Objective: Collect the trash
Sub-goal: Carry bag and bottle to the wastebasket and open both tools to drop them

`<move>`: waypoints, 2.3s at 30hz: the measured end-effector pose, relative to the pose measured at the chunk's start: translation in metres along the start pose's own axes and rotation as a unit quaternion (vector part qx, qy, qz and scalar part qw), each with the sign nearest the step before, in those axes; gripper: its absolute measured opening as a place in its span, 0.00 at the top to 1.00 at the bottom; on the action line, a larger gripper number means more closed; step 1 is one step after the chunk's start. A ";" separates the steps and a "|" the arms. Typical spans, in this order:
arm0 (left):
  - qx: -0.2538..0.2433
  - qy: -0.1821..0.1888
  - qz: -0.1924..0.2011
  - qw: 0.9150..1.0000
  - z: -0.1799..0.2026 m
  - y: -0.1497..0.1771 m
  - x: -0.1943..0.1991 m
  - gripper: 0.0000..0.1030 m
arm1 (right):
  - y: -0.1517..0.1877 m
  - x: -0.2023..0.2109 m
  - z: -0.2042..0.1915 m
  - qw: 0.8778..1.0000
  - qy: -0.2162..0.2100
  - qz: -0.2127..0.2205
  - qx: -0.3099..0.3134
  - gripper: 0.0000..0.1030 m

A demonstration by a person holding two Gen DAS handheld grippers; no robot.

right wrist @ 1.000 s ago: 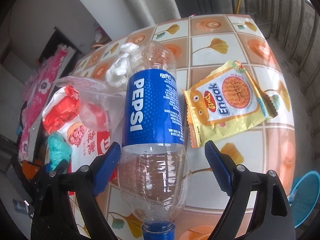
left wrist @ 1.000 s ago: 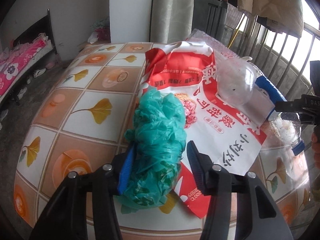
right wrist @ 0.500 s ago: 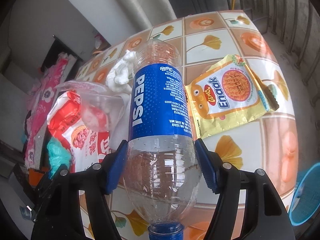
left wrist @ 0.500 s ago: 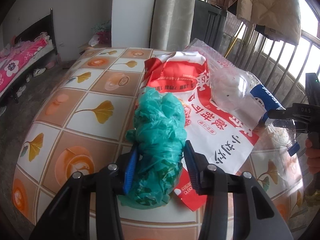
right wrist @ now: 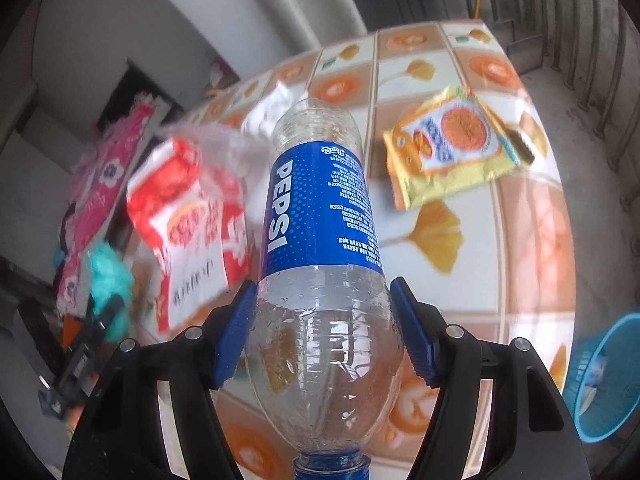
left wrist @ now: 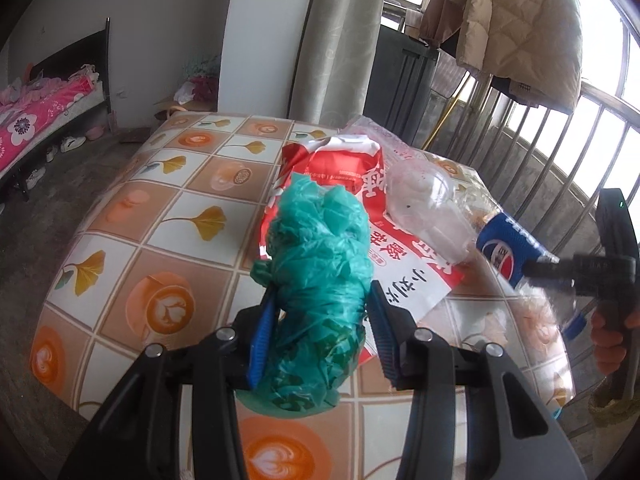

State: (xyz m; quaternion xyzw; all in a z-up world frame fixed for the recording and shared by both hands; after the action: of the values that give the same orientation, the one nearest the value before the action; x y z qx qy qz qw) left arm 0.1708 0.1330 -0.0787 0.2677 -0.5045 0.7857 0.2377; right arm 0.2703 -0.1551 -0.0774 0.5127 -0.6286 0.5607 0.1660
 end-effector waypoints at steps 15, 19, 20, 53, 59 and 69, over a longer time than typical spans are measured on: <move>0.011 0.026 0.028 0.999 0.012 0.002 0.042 0.59 | 0.004 -0.022 -0.001 1.000 -0.002 -0.005 -0.004 0.41; 0.016 0.046 0.031 0.998 0.020 0.000 0.053 0.59 | 0.007 -0.011 -0.001 1.000 -0.011 0.011 -0.019 0.42; 0.020 0.054 0.028 0.998 0.021 -0.001 0.054 0.59 | 0.008 -0.006 -0.001 1.000 -0.011 0.018 -0.021 0.42; -0.119 0.210 -0.094 0.966 0.242 0.051 0.021 0.59 | 0.114 0.131 0.097 0.962 -0.089 0.145 -0.212 0.43; -0.158 0.245 -0.153 0.944 0.314 0.090 0.005 0.59 | 0.156 0.185 0.168 0.935 -0.046 0.197 -0.291 0.42; -0.219 0.251 -0.315 0.889 0.423 0.205 -0.049 0.58 | 0.288 0.186 0.269 0.849 0.001 0.193 -0.492 0.42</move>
State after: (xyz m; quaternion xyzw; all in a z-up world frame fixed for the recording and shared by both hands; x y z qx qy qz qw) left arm 0.1522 -0.3385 -0.1003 0.1478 -0.4766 0.5803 0.6436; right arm 0.0517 -0.5204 -0.1702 0.2313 -0.9085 0.1991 0.2855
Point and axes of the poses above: each gripper's, at about its wrist camera, not at the fingertips, and x roughly against the way its jaws point, z to its right, y to its underside, the point moved 7 cm from there along -x, roughly the way its jaws point, and after that the axes turned 13 degrees about x, right-handed, at the moved point
